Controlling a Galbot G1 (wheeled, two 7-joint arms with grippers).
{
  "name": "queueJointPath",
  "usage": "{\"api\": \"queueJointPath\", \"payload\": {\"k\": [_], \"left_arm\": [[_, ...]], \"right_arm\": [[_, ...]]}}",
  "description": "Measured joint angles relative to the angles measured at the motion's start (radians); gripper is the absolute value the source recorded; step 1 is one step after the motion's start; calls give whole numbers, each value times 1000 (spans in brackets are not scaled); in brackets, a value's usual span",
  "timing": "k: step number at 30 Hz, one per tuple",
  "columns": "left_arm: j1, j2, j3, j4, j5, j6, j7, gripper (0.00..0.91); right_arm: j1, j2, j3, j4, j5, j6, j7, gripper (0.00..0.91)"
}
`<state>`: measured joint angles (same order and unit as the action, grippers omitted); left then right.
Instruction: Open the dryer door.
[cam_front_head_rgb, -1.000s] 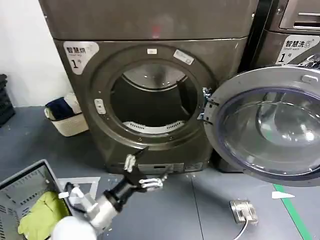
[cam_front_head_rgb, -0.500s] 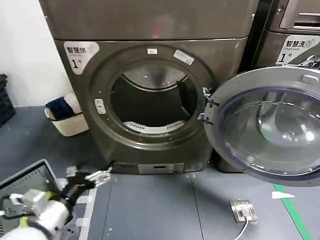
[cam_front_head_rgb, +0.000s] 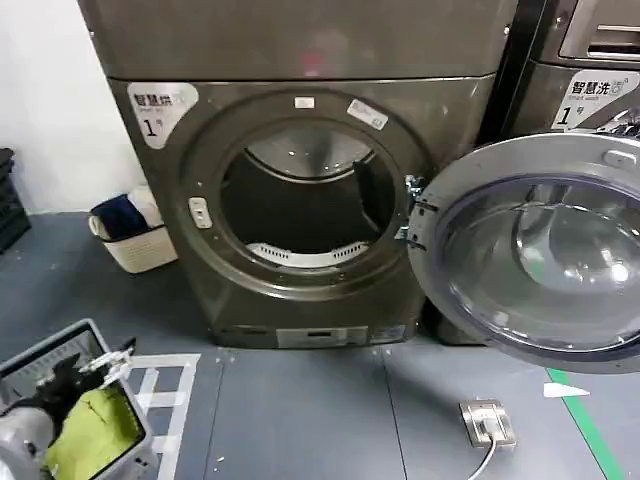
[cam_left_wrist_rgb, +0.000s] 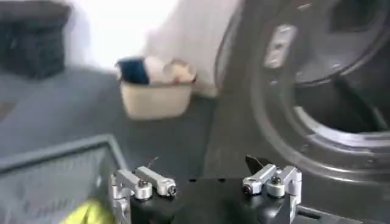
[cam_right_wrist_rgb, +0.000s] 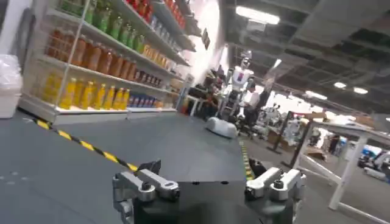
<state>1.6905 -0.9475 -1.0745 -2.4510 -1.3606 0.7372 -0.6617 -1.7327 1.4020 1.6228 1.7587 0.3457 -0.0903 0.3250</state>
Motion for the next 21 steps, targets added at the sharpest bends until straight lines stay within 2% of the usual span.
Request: {"api": "queueJointPath", "payload": {"k": [8, 21], "left_arm": [[-20, 119, -1, 99, -384, -1, -363, 907], [-58, 288, 0, 236, -796, -1, -692, 907]], "right_arm": [[8, -1, -33, 3, -1, 6, -1, 907], [4, 8, -46, 11, 4, 21, -6, 907]]}}
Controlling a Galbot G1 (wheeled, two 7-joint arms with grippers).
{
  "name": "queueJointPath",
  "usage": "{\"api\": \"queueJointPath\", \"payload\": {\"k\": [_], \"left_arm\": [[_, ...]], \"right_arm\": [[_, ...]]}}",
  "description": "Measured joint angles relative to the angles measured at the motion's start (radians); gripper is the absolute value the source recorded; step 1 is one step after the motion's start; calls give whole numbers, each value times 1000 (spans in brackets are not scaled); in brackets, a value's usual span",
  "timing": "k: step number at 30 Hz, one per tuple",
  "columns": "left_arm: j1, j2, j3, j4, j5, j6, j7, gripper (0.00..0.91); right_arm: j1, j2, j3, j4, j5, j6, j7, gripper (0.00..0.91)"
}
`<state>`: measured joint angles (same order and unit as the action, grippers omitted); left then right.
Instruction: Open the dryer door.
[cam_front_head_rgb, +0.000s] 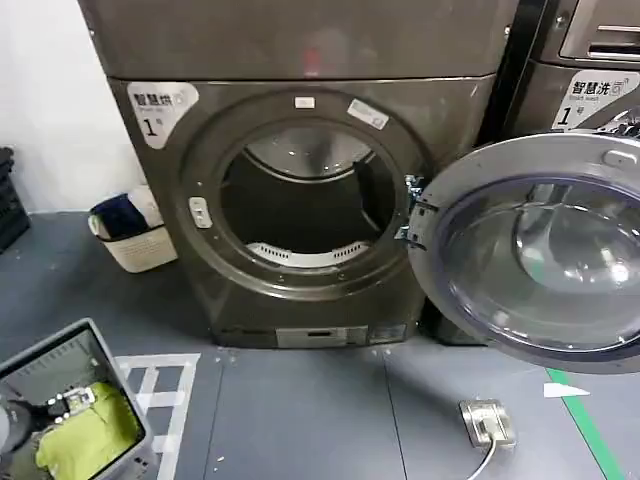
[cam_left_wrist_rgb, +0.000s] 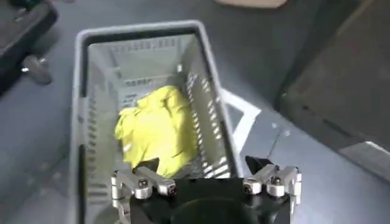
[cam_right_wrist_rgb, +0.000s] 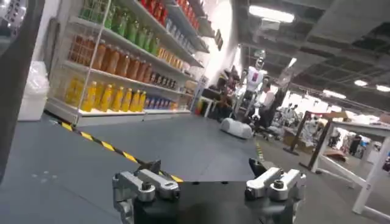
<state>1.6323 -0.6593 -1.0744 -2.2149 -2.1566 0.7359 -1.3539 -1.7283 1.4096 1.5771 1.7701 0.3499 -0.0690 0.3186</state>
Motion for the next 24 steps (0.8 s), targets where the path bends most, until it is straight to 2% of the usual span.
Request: {"api": "queueJointPath", "payload": {"k": [11, 24], "left_arm": [[-12, 27, -27, 51, -145, 0, -54, 907], [-16, 43, -37, 74, -165, 0, -54, 907]], "right_arm": [[-7, 15, 5, 22, 18, 25, -34, 907], [-9, 16, 5, 7, 18, 30, -26, 907]]}}
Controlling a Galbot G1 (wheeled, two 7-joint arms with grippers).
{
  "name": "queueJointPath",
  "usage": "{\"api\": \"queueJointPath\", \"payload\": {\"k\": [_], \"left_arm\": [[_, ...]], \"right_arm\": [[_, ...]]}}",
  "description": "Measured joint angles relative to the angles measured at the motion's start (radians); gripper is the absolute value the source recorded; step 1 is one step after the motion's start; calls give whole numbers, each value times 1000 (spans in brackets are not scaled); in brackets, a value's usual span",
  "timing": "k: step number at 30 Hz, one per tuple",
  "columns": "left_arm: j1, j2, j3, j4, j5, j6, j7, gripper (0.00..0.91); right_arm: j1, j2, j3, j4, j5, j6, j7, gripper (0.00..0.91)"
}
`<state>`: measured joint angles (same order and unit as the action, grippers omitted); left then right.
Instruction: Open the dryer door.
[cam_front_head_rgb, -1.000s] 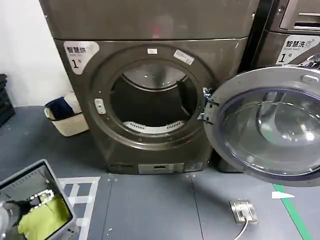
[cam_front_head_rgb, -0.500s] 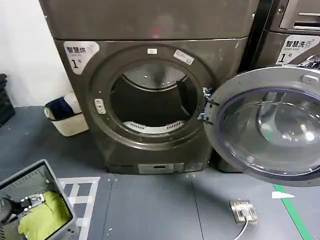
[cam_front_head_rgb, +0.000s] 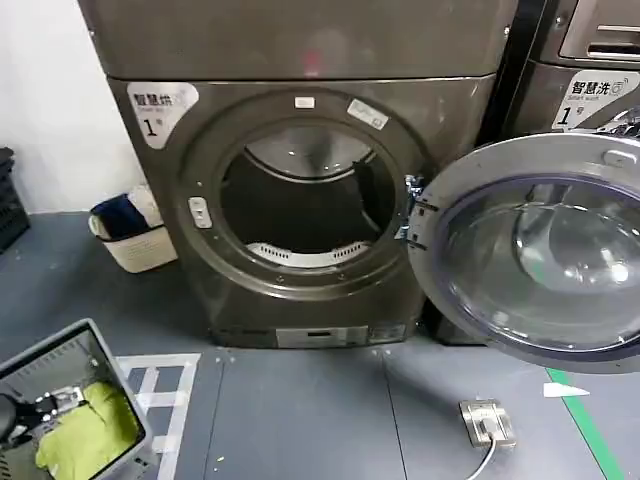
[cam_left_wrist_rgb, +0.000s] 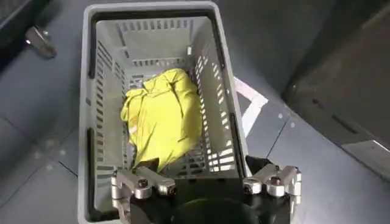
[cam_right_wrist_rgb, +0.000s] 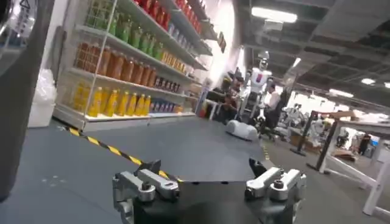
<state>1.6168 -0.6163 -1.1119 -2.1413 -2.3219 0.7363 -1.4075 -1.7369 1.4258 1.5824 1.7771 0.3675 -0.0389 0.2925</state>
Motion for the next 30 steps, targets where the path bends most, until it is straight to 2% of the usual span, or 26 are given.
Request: {"api": "queueJointPath", "payload": {"k": [10, 16, 30], "left_arm": [[1, 11, 6, 10, 0, 0, 2, 907], [2, 12, 7, 15, -3, 0, 3, 907], [4, 14, 8, 24, -3, 0, 5, 907]], "right_arm": [[-2, 3, 1, -11, 2, 29, 5, 907], [-4, 3, 4, -9, 3, 11, 13, 907], [-4, 2, 10, -10, 3, 10, 15, 907]]}}
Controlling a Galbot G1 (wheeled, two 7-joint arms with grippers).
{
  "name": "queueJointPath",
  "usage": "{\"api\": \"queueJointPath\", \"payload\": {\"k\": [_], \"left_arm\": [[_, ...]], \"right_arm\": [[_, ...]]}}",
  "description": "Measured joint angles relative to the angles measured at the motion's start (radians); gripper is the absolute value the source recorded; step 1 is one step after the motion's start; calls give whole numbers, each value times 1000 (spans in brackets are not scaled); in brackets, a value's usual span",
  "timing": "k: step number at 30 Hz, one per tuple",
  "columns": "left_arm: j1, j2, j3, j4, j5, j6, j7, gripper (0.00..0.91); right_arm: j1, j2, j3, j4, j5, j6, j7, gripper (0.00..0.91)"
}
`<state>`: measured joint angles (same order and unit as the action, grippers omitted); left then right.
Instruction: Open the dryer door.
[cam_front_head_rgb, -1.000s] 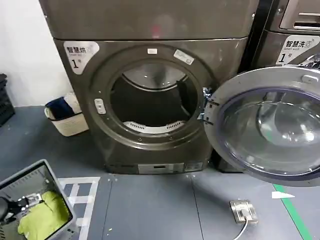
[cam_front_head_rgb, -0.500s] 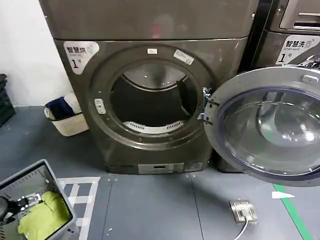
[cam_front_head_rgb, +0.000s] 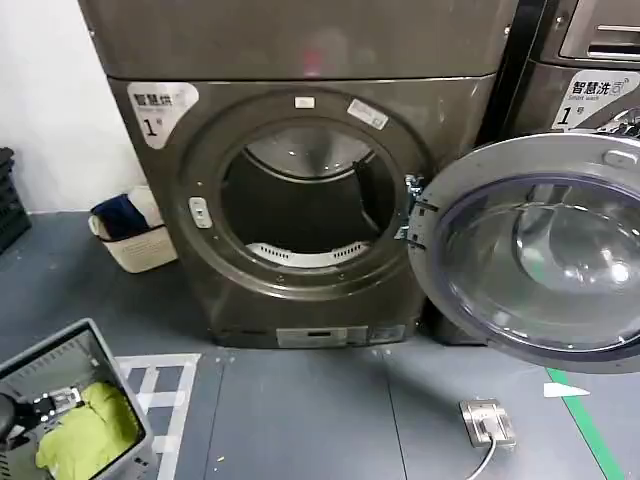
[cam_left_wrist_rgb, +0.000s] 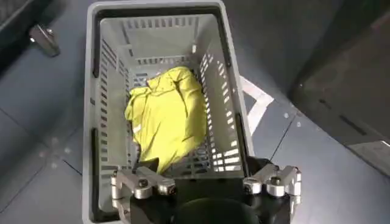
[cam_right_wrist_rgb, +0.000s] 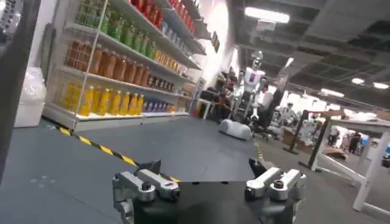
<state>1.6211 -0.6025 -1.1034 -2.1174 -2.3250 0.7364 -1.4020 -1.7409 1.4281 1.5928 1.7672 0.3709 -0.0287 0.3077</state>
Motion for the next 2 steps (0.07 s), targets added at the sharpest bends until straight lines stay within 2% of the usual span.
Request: {"api": "queueJointPath", "payload": {"k": [2], "left_arm": [[0, -1, 2, 0, 0, 0, 0, 907]], "right_arm": [[0, 0, 1, 0, 0, 0, 0, 907]]}}
